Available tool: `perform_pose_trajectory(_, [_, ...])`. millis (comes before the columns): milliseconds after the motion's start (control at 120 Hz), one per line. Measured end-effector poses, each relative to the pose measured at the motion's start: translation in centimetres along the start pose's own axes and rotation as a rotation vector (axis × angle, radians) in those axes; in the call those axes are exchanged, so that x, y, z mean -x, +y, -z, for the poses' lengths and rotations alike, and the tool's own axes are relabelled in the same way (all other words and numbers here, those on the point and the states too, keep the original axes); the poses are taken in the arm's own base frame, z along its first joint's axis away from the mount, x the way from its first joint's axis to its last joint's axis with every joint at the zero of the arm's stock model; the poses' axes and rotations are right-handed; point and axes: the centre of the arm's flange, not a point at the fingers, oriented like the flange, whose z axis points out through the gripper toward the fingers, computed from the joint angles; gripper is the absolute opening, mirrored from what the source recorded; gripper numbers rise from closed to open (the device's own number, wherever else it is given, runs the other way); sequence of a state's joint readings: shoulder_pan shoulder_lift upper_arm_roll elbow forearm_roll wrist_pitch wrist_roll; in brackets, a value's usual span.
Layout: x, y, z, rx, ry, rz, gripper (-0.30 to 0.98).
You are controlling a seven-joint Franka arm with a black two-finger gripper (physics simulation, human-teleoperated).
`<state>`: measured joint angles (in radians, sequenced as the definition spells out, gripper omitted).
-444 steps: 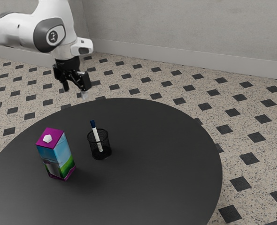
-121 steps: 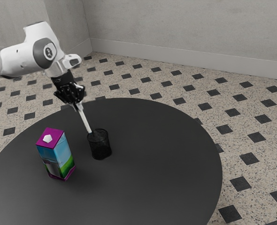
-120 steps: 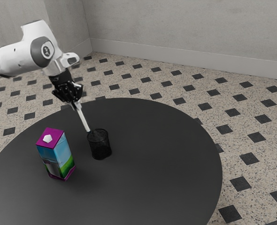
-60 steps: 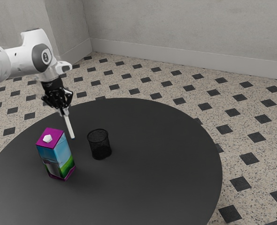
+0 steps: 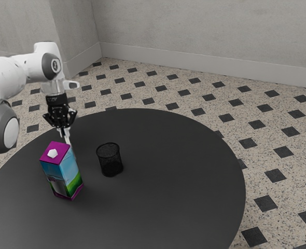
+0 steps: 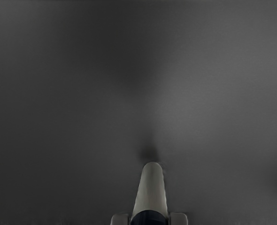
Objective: Take the marker out of the pen holder and place it to the left of the pen holder.
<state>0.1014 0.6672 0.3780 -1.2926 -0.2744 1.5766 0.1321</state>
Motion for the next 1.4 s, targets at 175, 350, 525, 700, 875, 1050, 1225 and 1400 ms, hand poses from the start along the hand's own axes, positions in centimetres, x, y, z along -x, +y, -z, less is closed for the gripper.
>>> perform_pose_trajectory(175, [-1.6, -2.0, -0.9, -0.008, -0.039, 0.021, -0.08])
perform_pose_trajectory(350, [-2.4, -3.1, -0.3, -0.008, -0.074, 0.035, -0.08])
perform_pose_trajectory(525, [-3.4, -2.8, -0.8, -0.012, -0.116, 0.030, -0.08])
perform_pose_trajectory(700, [-3.4, -2.5, -1.3, 0.006, -0.156, 0.027, 0.08])
perform_pose_trajectory(875, [-2.9, -2.0, -0.1, 0.019, -0.155, 0.024, 0.41])
perform_pose_trajectory(1050, [5.6, 2.8, 15.0, 0.045, 0.052, -0.071, 0.57])
perform_pose_trajectory(1225, [27.8, 23.2, 24.4, -0.066, 0.183, -0.528, 0.63])
perform_pose_trajectory(1400, [31.1, 29.4, 21.4, -0.190, 0.155, -0.646, 0.66])
